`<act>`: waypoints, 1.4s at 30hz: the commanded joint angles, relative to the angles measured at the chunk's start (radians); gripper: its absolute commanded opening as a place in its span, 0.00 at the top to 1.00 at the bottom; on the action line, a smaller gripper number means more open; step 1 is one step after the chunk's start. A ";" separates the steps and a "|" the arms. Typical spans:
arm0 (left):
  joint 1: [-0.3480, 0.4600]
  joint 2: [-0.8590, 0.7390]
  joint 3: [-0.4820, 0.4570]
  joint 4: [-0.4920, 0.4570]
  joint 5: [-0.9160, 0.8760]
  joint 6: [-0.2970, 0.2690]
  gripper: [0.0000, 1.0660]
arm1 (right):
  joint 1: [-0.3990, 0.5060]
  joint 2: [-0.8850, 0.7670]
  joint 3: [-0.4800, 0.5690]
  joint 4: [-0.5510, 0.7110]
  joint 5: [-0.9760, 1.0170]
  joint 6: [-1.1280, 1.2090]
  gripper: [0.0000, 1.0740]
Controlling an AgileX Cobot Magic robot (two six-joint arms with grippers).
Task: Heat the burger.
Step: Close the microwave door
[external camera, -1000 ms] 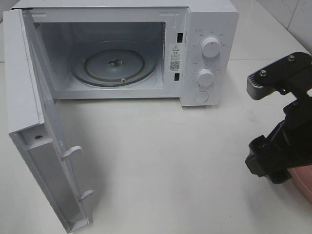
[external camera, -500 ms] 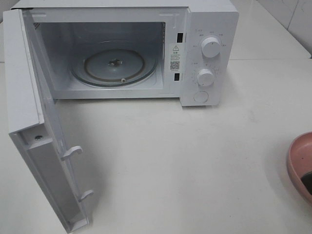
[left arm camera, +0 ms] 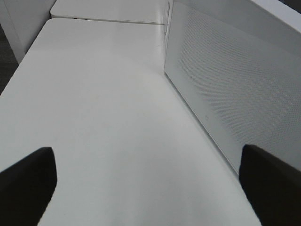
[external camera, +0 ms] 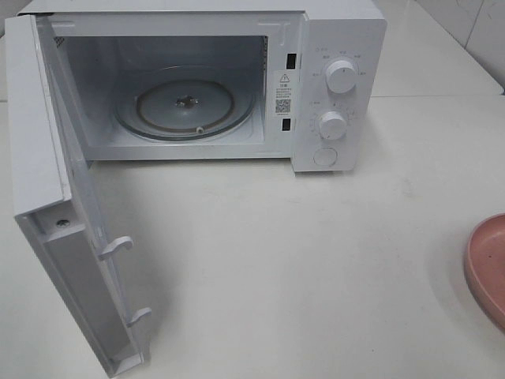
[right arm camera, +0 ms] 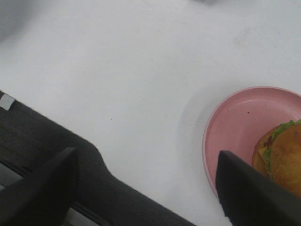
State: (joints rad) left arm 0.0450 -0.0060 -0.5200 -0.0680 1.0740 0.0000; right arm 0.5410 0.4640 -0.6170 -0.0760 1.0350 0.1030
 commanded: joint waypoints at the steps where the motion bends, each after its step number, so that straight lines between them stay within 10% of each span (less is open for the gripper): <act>1: 0.003 -0.016 0.001 -0.007 -0.002 0.000 0.08 | -0.050 -0.048 0.025 0.039 -0.018 -0.020 0.29; 26: 0.003 -0.016 0.001 -0.007 -0.002 0.000 0.08 | -0.497 -0.491 0.119 0.086 -0.042 -0.038 0.29; 42: 0.003 -0.016 0.001 -0.007 -0.002 0.000 0.08 | -0.515 -0.494 0.119 0.089 -0.042 -0.041 0.29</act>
State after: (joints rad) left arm 0.0450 -0.0060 -0.5200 -0.0680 1.0740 0.0000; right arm 0.0320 -0.0040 -0.4990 0.0120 0.9950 0.0770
